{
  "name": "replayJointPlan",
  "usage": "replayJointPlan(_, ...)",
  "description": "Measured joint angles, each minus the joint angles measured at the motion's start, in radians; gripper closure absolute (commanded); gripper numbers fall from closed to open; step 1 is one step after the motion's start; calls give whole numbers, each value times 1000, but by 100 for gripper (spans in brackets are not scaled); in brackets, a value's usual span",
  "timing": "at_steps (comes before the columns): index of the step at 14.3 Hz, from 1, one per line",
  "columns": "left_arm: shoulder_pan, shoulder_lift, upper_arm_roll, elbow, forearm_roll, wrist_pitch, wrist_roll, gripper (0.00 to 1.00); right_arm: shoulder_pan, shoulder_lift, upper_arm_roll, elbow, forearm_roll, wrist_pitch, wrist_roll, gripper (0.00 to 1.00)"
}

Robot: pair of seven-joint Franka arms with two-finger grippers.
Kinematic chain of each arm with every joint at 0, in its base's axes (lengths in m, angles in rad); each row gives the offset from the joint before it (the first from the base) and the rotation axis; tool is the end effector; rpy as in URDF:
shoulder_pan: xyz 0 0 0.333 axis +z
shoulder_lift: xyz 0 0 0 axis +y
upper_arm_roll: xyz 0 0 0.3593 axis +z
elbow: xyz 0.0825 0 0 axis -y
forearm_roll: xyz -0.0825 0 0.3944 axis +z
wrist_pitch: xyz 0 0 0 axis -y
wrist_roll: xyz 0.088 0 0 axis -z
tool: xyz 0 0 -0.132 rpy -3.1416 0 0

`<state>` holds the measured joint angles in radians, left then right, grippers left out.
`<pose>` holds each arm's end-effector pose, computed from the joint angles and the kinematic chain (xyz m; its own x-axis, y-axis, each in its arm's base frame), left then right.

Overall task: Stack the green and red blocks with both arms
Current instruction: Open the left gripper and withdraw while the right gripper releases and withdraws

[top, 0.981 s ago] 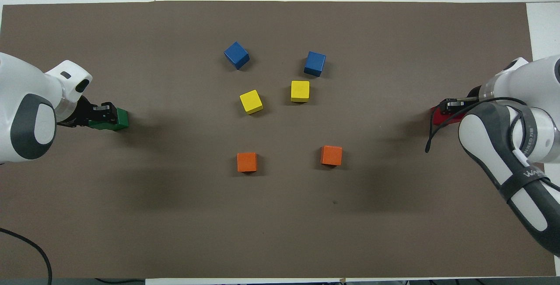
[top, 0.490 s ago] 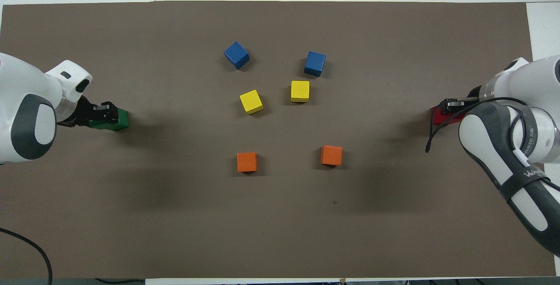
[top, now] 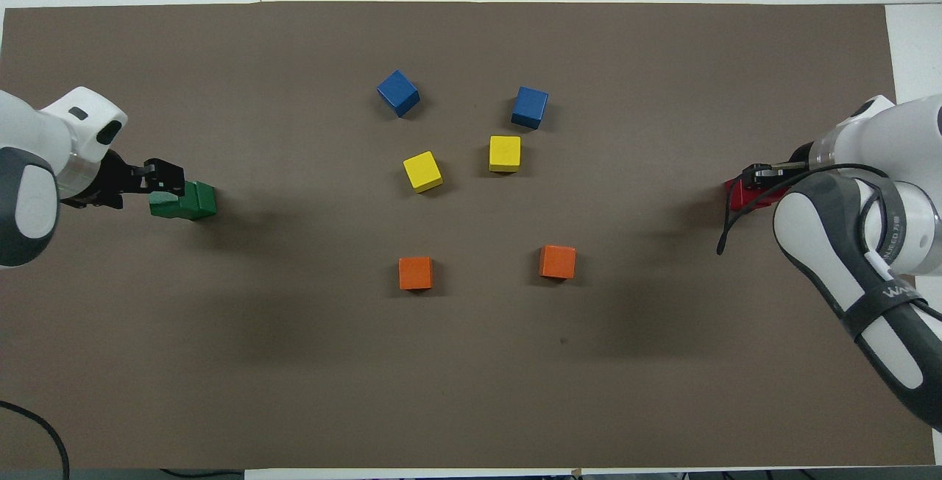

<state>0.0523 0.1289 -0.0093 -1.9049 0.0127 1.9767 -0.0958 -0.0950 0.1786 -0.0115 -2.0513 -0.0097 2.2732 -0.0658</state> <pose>0.5974 0.0270 0.4396 0.9895 0.1333 -0.0559 0.1327 -0.9910 -0.0156 0.5975 -0.0641 0.3676 0.9985 -0.0341 0.0425 -0.0346 -0.9993 0.0125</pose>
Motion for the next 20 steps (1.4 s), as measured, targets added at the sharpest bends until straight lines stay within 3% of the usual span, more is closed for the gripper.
replayJointPlan(7, 15, -184, 1, 69, 0, -249, 24, 0, 0, 0, 0, -1, 0, 1, 0, 100)
replayJointPlan(13, 16, -209, -2, 166, 0, -400, 34, 0, 0, 0, 0, -2, 0, 1, 0, 100)
replayJointPlan(14, 8, -208, -3, 169, 0, -400, 37, 0, 0, 0, 0, -3, 0, 1, 0, 89)
replayJointPlan(15, -8, -206, -3, 176, 0, -400, 37, 0, 0, 0, 0, -3, 0, 1, 0, 23)
replayJointPlan(16, -24, -199, -1, 196, 0, -403, 37, 0, 0, 0, 1, -3, 0, 1, 0, 0)
replayJointPlan(20, -65, -162, 10, 255, 0, -416, 36, 0, 1, 0, 4, -3, 0, 1, 0, 0)
